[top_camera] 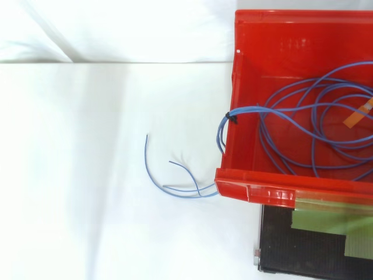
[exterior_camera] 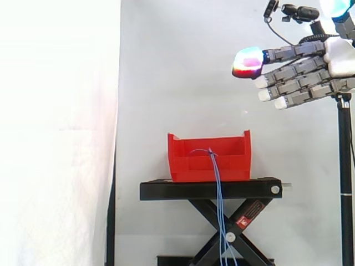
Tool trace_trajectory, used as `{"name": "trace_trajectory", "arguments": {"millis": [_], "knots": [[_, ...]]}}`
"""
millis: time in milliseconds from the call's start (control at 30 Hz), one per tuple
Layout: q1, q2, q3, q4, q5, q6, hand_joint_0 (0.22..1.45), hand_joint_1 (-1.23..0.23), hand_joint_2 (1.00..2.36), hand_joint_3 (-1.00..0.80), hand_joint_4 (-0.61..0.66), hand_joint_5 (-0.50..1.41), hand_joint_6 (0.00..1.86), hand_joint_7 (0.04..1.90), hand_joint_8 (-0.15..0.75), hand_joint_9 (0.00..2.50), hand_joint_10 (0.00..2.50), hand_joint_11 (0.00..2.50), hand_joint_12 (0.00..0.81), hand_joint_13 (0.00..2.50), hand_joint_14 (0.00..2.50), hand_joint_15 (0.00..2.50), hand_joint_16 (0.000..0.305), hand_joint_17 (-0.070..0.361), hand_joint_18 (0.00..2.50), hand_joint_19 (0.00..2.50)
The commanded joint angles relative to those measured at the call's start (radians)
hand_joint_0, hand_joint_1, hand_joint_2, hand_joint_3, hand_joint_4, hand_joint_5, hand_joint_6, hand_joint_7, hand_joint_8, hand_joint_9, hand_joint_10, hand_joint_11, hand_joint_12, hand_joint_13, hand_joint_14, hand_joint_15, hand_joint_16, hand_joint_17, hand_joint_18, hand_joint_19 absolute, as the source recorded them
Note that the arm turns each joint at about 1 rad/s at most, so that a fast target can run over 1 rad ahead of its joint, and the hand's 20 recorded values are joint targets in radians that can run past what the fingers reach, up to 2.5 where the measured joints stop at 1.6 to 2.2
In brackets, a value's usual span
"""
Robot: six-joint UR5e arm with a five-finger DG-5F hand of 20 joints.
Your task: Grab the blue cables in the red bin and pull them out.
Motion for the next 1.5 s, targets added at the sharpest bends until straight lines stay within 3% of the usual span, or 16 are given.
{"name": "trace_trajectory", "arguments": {"millis": [0, 1467], "knots": [[0.000, 0.000, -0.001, 0.000, 0.000, 0.000, 0.73, -0.77, 1.00, -1.00, 0.15, 0.15, 0.01, 0.21, 0.239, 0.15, 0.00, 0.00, 0.337, 0.00, 0.00, 0.03, 0.055, 0.124, 0.00, 0.00], [0.000, -0.002, -0.001, 0.037, -0.006, -0.015, 0.73, -0.77, 1.00, -1.00, 0.15, 0.15, 0.01, 0.21, 0.242, 0.16, 0.00, 0.00, 0.339, 0.00, 0.00, 0.04, 0.055, 0.123, 0.00, 0.00]]}}
